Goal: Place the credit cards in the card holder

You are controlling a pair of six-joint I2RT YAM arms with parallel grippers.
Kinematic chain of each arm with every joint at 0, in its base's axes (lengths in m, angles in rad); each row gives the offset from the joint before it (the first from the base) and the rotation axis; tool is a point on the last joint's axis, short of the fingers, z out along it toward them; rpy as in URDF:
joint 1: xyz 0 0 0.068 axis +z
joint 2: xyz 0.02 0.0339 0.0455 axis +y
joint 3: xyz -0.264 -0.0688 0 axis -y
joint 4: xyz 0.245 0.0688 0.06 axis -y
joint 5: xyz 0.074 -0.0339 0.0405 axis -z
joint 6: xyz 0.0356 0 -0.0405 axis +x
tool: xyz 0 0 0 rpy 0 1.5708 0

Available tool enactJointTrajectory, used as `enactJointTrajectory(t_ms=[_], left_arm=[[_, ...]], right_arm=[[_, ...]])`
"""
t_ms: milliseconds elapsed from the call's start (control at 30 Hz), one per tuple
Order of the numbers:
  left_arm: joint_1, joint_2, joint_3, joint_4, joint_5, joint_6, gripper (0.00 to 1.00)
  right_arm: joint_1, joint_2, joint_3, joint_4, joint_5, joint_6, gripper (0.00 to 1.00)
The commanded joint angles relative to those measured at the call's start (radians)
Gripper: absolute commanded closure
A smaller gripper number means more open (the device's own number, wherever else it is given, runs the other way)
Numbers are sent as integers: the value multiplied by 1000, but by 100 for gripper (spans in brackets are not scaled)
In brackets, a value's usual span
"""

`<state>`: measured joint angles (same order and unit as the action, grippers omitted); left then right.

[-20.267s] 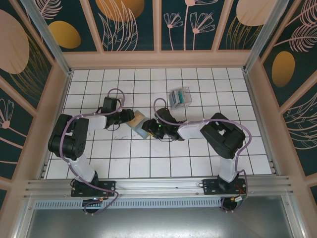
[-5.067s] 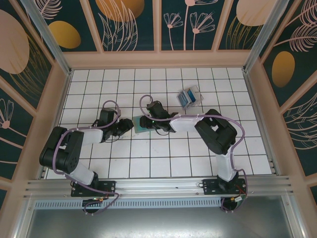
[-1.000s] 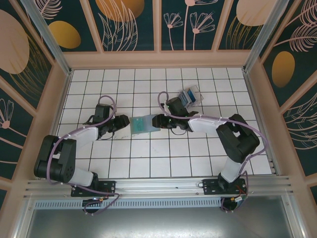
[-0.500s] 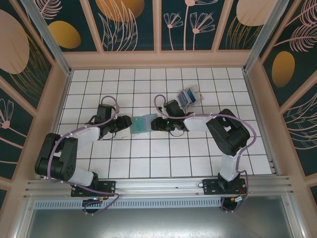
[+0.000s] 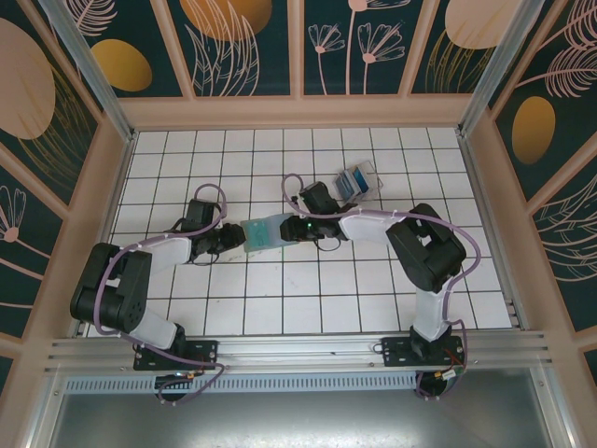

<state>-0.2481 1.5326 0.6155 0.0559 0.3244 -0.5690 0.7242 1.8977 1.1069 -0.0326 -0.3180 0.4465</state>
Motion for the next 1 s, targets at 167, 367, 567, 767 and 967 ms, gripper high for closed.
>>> enactJointTrajectory(t_ms=[167,367,567,767,967], left_arm=[[-5,48,5,17,-20,1,74],[-13,73,-8,62,-3,-23,79],[-17,79,-2,73,-4,-35,81],[-17,45,-5,85,-16,-67,82],[-16,34,-11,101,-10,-92,82]], right_arm=[[64,110,93,-62,51,21,56],[79,161,116,-41,49,54,56],[72,156,123,35,-83,91,55],[66,140,97,191,-263,155,57],[63,134,88,258,-335,163,88]])
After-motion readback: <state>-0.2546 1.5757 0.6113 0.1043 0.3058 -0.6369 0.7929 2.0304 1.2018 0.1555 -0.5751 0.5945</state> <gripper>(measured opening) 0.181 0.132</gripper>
